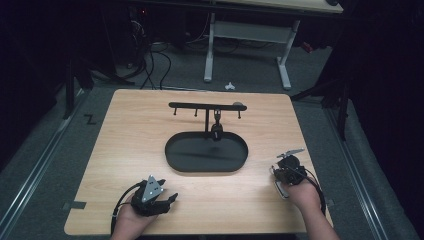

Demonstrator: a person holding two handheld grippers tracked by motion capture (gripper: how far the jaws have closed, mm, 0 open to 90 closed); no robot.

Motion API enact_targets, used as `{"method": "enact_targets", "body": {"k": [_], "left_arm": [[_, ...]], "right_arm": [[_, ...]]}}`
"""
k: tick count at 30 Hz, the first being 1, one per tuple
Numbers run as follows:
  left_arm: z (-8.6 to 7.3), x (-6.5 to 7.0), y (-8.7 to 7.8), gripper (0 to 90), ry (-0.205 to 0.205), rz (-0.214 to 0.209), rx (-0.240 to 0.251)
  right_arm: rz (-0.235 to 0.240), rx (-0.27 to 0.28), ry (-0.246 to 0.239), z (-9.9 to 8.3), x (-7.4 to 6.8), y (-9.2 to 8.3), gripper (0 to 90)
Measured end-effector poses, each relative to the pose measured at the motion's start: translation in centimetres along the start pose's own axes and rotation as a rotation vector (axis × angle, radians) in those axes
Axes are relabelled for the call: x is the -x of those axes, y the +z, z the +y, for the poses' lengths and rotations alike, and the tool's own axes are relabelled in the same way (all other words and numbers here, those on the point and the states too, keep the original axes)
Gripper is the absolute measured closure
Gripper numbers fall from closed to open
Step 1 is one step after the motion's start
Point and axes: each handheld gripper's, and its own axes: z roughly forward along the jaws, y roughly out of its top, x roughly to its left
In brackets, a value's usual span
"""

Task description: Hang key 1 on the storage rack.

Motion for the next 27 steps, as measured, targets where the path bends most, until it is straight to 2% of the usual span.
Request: {"method": "enact_targets", "body": {"k": [8, 19, 21, 24, 27], "left_arm": [[0.0, 0.0, 0.0, 34.7, 0.002, -0.004, -0.006], [0.0, 0.0, 0.0, 34.7, 0.001, -0.005, -0.007], [-0.1, 0.0, 0.0, 34.7, 0.001, -0.005, -0.008], [-0.1, 0.0, 0.1, 34.7, 0.002, -0.004, -0.007], [-0.1, 0.0, 0.1, 34.7, 0.002, -0.006, -0.01]], "right_arm": [[0.004, -0.002, 0.022, 0.3, 0.4, 0.0, 85.6], [0.01, 0.003, 0.077, 0.5, 1.3, 0.0, 85.9], [0.012, 0.003, 0.067, 0.6, 1.3, 0.0, 82.5], [0.023, 0.003, 0.069, 0.7, 1.2, 0.1, 67.1], [0.009, -0.026, 0.06, 0.7, 1.1, 0.6, 59.1]]}}
